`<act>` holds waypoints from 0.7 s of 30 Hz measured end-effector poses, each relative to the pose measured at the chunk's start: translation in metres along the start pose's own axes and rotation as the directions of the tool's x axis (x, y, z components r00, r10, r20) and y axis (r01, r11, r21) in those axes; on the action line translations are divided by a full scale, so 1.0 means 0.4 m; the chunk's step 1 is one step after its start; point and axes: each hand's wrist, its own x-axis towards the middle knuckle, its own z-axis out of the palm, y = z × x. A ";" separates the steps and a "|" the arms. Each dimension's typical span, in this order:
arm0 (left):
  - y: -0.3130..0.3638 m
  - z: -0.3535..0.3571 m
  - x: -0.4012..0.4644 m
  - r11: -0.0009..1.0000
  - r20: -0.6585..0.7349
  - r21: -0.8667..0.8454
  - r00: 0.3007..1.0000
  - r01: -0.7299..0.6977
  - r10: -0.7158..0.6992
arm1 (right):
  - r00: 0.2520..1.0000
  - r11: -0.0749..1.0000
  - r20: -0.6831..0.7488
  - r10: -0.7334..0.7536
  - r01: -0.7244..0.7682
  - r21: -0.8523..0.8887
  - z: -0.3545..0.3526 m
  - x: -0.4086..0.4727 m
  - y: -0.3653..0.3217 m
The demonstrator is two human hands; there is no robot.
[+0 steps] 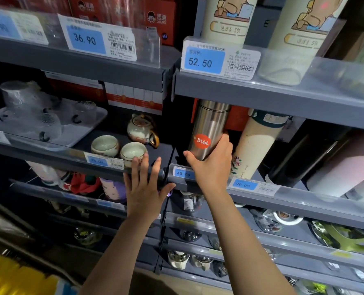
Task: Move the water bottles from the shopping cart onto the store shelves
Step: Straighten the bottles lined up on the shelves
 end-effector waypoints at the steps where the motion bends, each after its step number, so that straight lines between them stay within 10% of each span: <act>1: 0.000 0.001 0.000 1.000 0.000 0.004 1.000 0.001 -0.001 | 1.000 1.000 0.010 -0.013 0.013 0.007 0.002 0.002 0.003; 21: -0.010 -0.005 -0.001 0.999 0.047 -0.039 0.999 0.007 -0.006 | 0.967 0.968 -0.042 -0.250 0.249 -0.017 -0.057 -0.085 0.016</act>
